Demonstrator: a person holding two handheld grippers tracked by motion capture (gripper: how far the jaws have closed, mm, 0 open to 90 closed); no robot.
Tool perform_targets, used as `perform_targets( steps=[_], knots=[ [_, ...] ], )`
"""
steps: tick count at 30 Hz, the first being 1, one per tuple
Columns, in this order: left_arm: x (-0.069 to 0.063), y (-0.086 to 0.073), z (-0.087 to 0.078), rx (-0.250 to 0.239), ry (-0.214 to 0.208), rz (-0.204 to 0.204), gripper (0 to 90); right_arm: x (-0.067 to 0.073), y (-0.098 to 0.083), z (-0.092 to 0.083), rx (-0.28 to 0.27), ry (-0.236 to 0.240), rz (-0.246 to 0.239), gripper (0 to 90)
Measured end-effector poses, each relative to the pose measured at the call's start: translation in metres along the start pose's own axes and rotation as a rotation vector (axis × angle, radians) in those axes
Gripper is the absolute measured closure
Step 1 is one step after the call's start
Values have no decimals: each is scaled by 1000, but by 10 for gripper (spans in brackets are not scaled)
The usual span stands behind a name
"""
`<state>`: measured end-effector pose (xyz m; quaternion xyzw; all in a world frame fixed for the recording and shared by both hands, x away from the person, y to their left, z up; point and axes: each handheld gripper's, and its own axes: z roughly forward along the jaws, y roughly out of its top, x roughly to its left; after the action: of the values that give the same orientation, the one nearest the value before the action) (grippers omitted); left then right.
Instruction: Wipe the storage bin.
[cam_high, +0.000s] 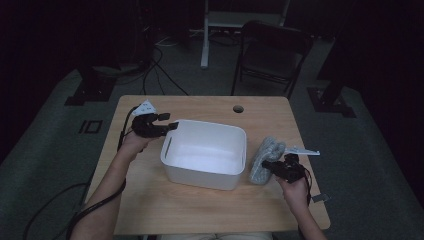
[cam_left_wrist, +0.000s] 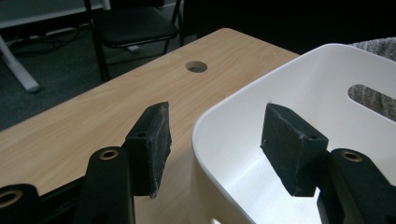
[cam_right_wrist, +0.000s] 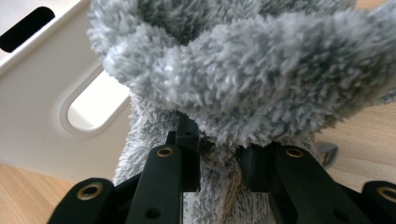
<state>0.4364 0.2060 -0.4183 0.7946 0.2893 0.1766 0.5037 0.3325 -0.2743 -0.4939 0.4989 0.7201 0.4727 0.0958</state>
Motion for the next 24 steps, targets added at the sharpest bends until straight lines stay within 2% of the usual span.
perform_targets(
  steps=[6,8,11,12,13,14,15,19,20,24],
  knots=[
    [7,3,12,22,-35,8,429,-2,-1,2,5,1,-2,722],
    [8,4,18,38,-31,19,444,-3,-1,3,6,7,4,722],
    [11,6,26,59,-50,32,447,-3,-1,3,8,8,7,722],
    [11,7,28,61,-67,45,477,-3,-1,3,7,10,3,722],
    [10,7,30,73,-54,64,481,-2,-1,3,7,10,1,722],
    [10,7,33,90,-75,73,481,-2,-1,3,8,10,1,722],
    [10,7,34,94,-74,84,495,-2,-2,4,12,10,0,722],
    [11,6,40,106,-87,88,528,-5,-3,5,16,7,5,722],
    [12,6,42,110,-108,90,562,-5,-3,5,18,7,6,722],
    [13,6,45,125,-106,92,634,-7,-3,4,15,5,10,722]
  ],
)
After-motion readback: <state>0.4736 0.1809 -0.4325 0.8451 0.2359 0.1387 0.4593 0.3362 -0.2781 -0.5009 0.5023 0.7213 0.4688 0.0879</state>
